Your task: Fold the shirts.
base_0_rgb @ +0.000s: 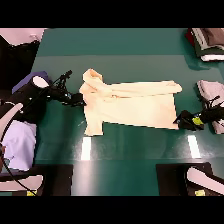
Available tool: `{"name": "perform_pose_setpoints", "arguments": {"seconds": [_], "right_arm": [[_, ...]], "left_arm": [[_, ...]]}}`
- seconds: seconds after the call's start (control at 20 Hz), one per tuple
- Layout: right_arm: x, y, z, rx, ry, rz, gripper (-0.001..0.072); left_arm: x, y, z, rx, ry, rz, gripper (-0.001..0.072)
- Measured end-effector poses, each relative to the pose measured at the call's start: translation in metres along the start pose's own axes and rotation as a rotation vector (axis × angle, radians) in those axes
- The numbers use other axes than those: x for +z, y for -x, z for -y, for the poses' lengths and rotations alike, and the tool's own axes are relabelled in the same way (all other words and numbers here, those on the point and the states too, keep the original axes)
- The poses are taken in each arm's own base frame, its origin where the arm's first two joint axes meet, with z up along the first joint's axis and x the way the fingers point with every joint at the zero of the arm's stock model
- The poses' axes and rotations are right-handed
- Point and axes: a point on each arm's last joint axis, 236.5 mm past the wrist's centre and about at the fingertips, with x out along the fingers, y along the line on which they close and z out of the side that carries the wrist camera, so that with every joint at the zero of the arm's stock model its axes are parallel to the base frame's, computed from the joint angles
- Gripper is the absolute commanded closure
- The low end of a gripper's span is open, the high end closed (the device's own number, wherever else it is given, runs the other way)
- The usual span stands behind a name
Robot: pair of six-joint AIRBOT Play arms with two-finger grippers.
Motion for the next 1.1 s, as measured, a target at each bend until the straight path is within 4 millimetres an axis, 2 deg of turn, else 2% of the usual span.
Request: {"name": "perform_pose_setpoints", "arguments": {"seconds": [0.1,0.25,0.35,0.4,0.5,0.6,0.7,0.8,0.9,1.0,1.1], "right_arm": [[-0.001,-0.006,0.0,0.0,0.01,-0.021,0.0699],[-0.005,-0.014,-0.01,-0.001,0.079,-0.041,0.0697],[-0.001,-0.01,-0.019,-0.013,0.138,-0.005,0.0698],[0.003,-0.002,-0.028,-0.009,0.166,0.028,0.0698],[0.017,0.028,-0.049,0.003,0.232,0.133,0.0698],[0.034,0.075,-0.081,0.027,0.311,0.286,0.0698],[0.044,0.137,-0.116,0.049,0.393,0.464,0.0699],[0.043,0.209,-0.154,0.074,0.471,0.663,0.0699],[0.03,0.281,-0.187,0.094,0.542,0.856,0.0699],[0.007,0.344,-0.214,0.113,0.606,1.024,0.0699],[-0.021,0.395,-0.235,0.129,0.658,1.16,0.0699]], "left_arm": [[-0.001,0.001,0.001,-0.002,-0.002,-0.007,0.0682],[-0.002,0.006,0.005,-0.004,-0.014,-0.006,0.0682],[0.003,0.02,0.014,0.002,-0.053,0.024,0.0683],[0.008,0.031,0.02,0.01,-0.084,0.048,0.0683],[0.022,0.064,0.038,0.035,-0.16,0.119,0.0683],[0.038,0.109,0.067,0.054,-0.253,0.218,0.0683],[0.054,0.164,0.106,0.06,-0.349,0.347,0.0682],[0.062,0.226,0.149,0.06,-0.443,0.49,0.0682],[0.062,0.289,0.194,0.05,-0.532,0.639,0.0682],[0.051,0.347,0.235,0.036,-0.608,0.767,0.0682],[0.033,0.396,0.269,0.019,-0.665,0.869,0.0682]]}}
